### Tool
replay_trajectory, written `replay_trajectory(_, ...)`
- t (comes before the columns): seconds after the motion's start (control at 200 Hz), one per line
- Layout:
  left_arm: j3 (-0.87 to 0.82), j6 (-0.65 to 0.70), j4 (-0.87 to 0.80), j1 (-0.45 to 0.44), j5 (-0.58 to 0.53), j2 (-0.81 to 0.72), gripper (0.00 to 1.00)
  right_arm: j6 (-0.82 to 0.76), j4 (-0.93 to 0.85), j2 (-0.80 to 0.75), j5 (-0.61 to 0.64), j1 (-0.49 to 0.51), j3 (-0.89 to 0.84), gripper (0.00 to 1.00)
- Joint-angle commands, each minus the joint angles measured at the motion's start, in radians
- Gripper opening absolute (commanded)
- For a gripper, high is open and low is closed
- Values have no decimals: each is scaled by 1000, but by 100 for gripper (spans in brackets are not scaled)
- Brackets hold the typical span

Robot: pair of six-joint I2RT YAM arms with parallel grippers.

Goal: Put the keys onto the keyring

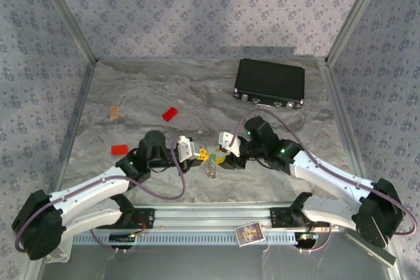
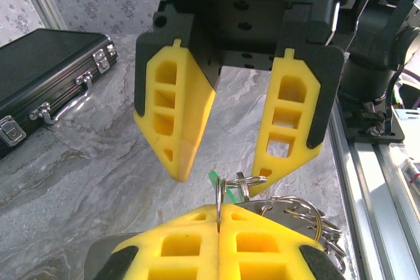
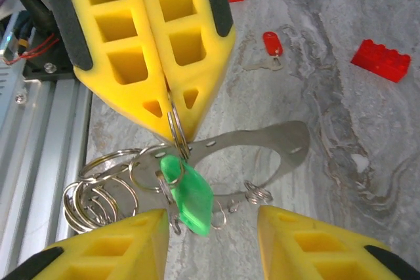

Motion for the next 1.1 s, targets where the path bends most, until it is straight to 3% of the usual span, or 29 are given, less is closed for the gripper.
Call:
replay_trajectory(0.0,1,2,70,-2,44,-2,0,20,37,14,-75,0,15,36)
replay_trajectory(0.09,2,8,70,-2,45,0,0,14,17,24,-105,-2,23,30)
replay_trajectory(0.295,14,29,56,-2,63,-3,0,-23,-56,34,-130,-19,57,0)
replay_trajectory(0.8,30,70,84,-3,96,-7,0,-56,-138,95,-43,10,90,0)
replay_trajectory(0.919,25,75,76,-3,92,-7,0,-51,-133,40,-10,2,72,30)
replay_trajectory(1.094,13,72,83,-2,94,-5,0,-49,-135,-46,-17,-14,54,34)
